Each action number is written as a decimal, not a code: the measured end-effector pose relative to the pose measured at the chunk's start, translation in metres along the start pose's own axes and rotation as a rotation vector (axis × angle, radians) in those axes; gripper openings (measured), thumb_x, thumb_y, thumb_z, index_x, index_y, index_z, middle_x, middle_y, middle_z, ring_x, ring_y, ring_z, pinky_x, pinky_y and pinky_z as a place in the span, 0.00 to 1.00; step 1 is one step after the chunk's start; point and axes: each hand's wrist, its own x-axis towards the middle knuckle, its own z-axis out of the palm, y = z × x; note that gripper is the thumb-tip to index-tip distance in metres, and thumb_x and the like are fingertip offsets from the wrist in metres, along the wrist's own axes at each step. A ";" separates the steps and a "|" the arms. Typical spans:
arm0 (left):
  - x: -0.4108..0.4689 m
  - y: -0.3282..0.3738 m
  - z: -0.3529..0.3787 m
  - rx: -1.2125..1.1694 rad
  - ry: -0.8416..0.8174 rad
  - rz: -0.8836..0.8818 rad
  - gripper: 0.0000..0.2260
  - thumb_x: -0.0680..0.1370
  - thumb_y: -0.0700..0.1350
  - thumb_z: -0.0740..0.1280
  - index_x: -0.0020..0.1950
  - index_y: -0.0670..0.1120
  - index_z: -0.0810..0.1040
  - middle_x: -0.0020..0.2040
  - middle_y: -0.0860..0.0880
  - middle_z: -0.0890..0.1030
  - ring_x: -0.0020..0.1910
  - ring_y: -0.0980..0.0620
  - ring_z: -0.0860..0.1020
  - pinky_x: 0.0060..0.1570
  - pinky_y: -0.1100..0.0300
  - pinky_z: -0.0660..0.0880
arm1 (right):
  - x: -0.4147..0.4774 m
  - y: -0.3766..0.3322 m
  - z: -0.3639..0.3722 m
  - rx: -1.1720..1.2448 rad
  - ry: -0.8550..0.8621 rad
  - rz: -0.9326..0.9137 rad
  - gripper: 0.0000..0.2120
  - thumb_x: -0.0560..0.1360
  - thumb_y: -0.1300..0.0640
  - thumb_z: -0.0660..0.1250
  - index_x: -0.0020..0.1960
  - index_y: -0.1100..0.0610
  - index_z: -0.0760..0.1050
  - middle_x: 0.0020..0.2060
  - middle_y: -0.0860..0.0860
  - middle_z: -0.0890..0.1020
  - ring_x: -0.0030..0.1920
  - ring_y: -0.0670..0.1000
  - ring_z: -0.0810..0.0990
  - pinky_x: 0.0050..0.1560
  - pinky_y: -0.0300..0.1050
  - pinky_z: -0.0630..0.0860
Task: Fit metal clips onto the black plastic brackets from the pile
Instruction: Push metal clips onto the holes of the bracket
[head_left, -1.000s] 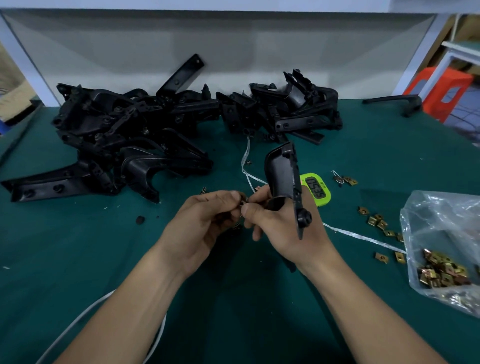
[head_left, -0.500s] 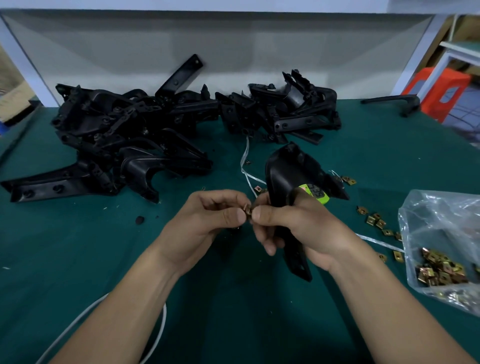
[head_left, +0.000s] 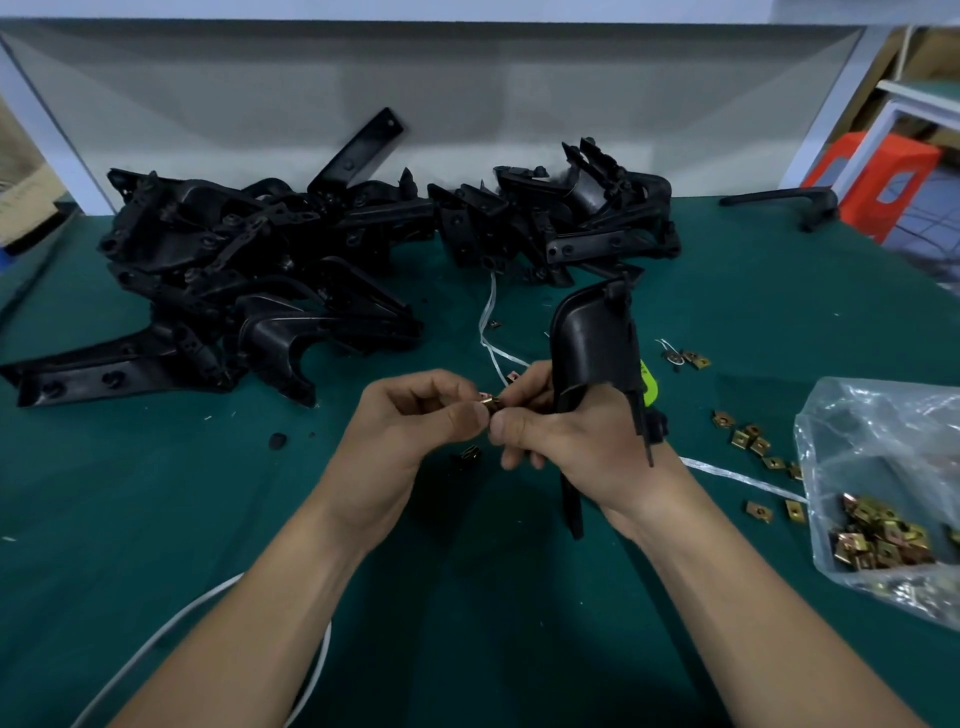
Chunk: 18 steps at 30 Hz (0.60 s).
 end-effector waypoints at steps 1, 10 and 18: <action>0.000 0.000 0.001 0.027 0.006 0.006 0.05 0.68 0.45 0.75 0.38 0.44 0.83 0.37 0.45 0.79 0.42 0.48 0.76 0.45 0.61 0.75 | 0.000 0.000 0.000 -0.040 0.030 -0.028 0.06 0.65 0.57 0.76 0.37 0.47 0.81 0.31 0.53 0.83 0.29 0.53 0.83 0.30 0.40 0.74; 0.000 -0.003 0.006 0.087 0.040 -0.027 0.05 0.66 0.43 0.74 0.39 0.44 0.82 0.38 0.42 0.77 0.40 0.46 0.72 0.42 0.55 0.70 | 0.000 0.004 0.004 -0.401 0.165 -0.293 0.06 0.68 0.65 0.75 0.34 0.61 0.79 0.28 0.54 0.80 0.29 0.56 0.79 0.32 0.49 0.76; 0.003 -0.009 0.009 0.353 0.159 -0.059 0.04 0.66 0.42 0.74 0.39 0.46 0.84 0.40 0.39 0.83 0.37 0.48 0.79 0.41 0.49 0.76 | 0.004 0.022 0.008 -0.416 0.140 -0.321 0.11 0.70 0.46 0.64 0.44 0.54 0.75 0.35 0.61 0.79 0.39 0.67 0.79 0.42 0.66 0.78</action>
